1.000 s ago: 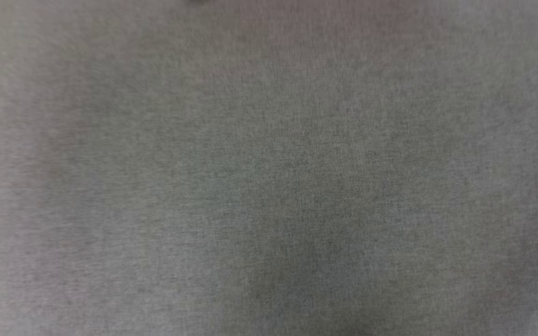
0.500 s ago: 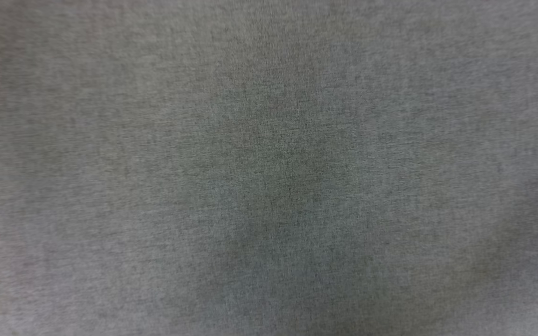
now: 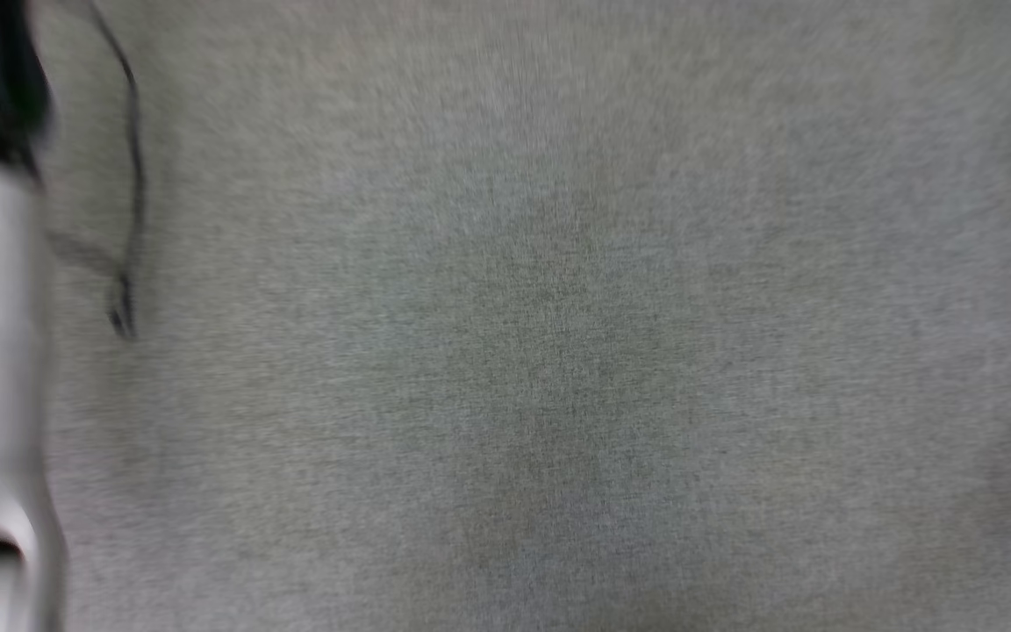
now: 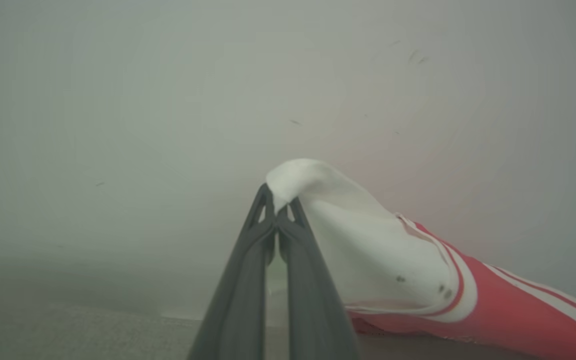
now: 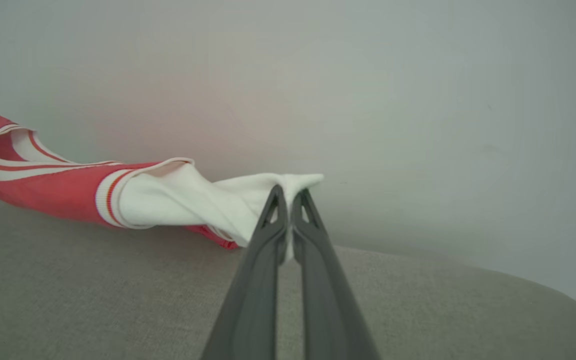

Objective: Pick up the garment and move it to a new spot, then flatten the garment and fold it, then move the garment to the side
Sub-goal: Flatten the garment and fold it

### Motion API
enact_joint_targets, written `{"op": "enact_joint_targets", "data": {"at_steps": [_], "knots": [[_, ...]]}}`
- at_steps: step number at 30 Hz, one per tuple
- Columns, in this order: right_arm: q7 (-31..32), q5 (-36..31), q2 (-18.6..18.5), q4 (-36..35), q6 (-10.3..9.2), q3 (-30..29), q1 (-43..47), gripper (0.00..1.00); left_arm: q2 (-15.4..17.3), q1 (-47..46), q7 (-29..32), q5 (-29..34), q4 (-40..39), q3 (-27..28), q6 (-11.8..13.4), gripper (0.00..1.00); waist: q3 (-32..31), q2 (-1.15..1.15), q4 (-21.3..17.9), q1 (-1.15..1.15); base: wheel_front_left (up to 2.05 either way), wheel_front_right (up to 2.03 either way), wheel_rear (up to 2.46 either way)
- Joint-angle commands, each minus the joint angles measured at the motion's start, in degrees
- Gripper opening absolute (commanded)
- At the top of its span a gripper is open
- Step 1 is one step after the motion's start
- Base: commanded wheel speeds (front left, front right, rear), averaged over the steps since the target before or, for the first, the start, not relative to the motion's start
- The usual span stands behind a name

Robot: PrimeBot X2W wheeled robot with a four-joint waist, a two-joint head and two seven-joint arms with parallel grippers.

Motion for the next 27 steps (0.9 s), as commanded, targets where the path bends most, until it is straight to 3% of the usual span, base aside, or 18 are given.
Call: {"op": "enact_joint_targets", "data": {"at_steps": [1,7,14,22,27], "knots": [[-0.49,0.91,-0.84,-0.93,-0.04,-0.35,3.42,0.00,-0.37,4.16,-0.34,-0.31,-1.20,0.58,-0.06,0.00,-4.93,0.00,1.18,0.00,0.00,0.00,0.00],[0.72,2.38,-0.83,-6.02,-0.04,-2.16,20.59,0.00,-2.11,25.63,-0.61,-1.62,-10.13,4.13,1.11,0.00,-12.90,0.00,1.71,0.00,0.00,0.00,0.00],[4.16,2.57,0.98,-11.34,-0.04,-7.82,39.06,0.00,-2.92,46.20,0.45,-2.32,-18.69,4.11,2.81,0.00,-20.35,0.00,2.39,0.00,0.00,0.00,0.00],[8.94,1.19,6.88,-16.35,-0.04,-16.08,59.46,0.00,-2.48,64.08,5.77,-3.20,-25.53,2.97,6.03,0.00,-27.12,0.00,2.67,0.00,0.00,0.00,0.00],[11.68,-1.37,11.06,-18.16,-0.04,-20.65,69.99,0.00,-2.45,72.82,8.35,-3.16,-25.34,2.14,8.26,0.00,-30.58,0.00,2.50,0.00,0.00,0.00,0.00]]}}
